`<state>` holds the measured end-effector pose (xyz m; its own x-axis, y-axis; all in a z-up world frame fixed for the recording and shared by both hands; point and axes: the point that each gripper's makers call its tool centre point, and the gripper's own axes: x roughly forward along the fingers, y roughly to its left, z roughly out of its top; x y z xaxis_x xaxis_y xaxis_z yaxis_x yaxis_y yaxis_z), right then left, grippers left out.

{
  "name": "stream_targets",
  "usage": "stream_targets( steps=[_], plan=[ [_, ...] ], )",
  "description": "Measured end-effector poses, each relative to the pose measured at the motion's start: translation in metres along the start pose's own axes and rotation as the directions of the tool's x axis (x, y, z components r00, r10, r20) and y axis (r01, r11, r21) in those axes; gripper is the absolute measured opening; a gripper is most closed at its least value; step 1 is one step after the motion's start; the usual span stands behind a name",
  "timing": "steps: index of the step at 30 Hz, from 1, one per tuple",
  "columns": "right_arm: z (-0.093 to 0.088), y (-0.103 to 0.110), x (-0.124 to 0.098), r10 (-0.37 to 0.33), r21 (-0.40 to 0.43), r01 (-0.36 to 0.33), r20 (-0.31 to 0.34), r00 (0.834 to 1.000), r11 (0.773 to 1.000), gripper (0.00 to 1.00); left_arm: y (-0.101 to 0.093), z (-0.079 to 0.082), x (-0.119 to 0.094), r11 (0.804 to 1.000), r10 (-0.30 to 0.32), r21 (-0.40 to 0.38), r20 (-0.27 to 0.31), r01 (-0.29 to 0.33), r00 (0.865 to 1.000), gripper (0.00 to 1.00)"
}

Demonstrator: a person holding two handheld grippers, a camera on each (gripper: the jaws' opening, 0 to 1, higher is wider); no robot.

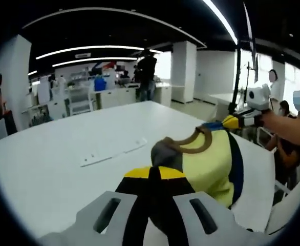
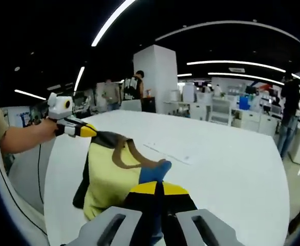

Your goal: Fold the garment on the visible template until the final outline fits inside the template.

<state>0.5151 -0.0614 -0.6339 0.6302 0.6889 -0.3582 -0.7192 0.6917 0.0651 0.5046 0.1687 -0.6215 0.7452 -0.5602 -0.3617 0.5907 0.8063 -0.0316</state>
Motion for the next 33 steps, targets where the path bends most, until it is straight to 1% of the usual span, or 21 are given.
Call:
stream_targets(
  steps=[2, 5, 7, 10, 13, 17, 20, 21, 23, 26, 29, 33],
  plan=[
    [0.003, -0.006, 0.005, -0.002, 0.001, 0.002, 0.006, 1.0, 1.0, 0.0, 0.007, 0.005, 0.007, 1.0, 0.008, 0.008, 0.006, -0.008, 1.0, 0.01],
    [0.004, -0.014, 0.015, -0.006, -0.001, 0.006, 0.001, 1.0, 1.0, 0.0, 0.014, 0.008, 0.016, 1.0, 0.018, 0.02, 0.004, -0.018, 1.0, 0.01],
    [0.003, -0.02, 0.022, -0.01, -0.001, 0.01, -0.006, 1.0, 1.0, 0.0, 0.021, 0.006, 0.025, 0.999, 0.029, 0.028, 0.0, -0.029, 1.0, 0.01],
    [0.0, -0.029, 0.035, -0.018, -0.007, 0.017, -0.018, 1.0, 1.0, 0.0, 0.032, -0.001, 0.037, 0.998, 0.046, 0.032, -0.017, -0.045, 0.999, 0.01],
    [-0.009, -0.04, 0.052, -0.031, -0.008, 0.03, -0.045, 0.998, 1.0, 0.0, 0.044, -0.011, 0.052, 0.998, 0.062, 0.031, -0.043, -0.061, 0.997, 0.01],
    [-0.022, -0.053, 0.069, -0.049, 0.001, 0.049, -0.076, 0.996, 0.999, 0.0, 0.055, -0.024, 0.069, 0.996, 0.081, 0.036, -0.071, -0.079, 0.994, 0.01],
    [-0.031, -0.059, 0.079, -0.055, 0.01, 0.056, -0.097, 0.994, 0.998, 0.0, 0.06, -0.035, 0.079, 0.995, 0.093, 0.049, -0.105, -0.088, 0.99, 0.01],
    [-0.036, -0.062, 0.084, -0.06, 0.006, 0.061, -0.109, 0.992, 0.998, 0.0, 0.062, -0.042, 0.084, 0.995, 0.093, 0.049, -0.124, -0.087, 0.988, 0.01],
    [-0.045, -0.066, 0.091, -0.063, 0.004, 0.065, -0.14, 0.988, 0.998, 0.0, 0.066, -0.053, 0.092, 0.994, 0.097, 0.056, -0.159, -0.089, 0.982, 0.01],
    [-0.06, -0.07, 0.1, -0.063, 0.009, 0.066, -0.186, 0.98, 0.998, 0.0, 0.069, -0.066, 0.102, 0.995, 0.095, 0.052, -0.194, -0.086, 0.976, 0.01],
    [-0.074, -0.073, 0.108, -0.061, 0.008, 0.064, -0.228, 0.972, 0.998, 0.0, 0.071, -0.076, 0.109, 0.995, 0.098, 0.057, -0.224, -0.087, 0.97, 0.01],
    [-0.086, -0.077, 0.115, -0.06, 0.0, 0.062, -0.266, 0.962, 0.998, 0.0, 0.072, -0.088, 0.115, 0.995, 0.097, 0.058, -0.264, -0.085, 0.96, 0.01]
  ],
)
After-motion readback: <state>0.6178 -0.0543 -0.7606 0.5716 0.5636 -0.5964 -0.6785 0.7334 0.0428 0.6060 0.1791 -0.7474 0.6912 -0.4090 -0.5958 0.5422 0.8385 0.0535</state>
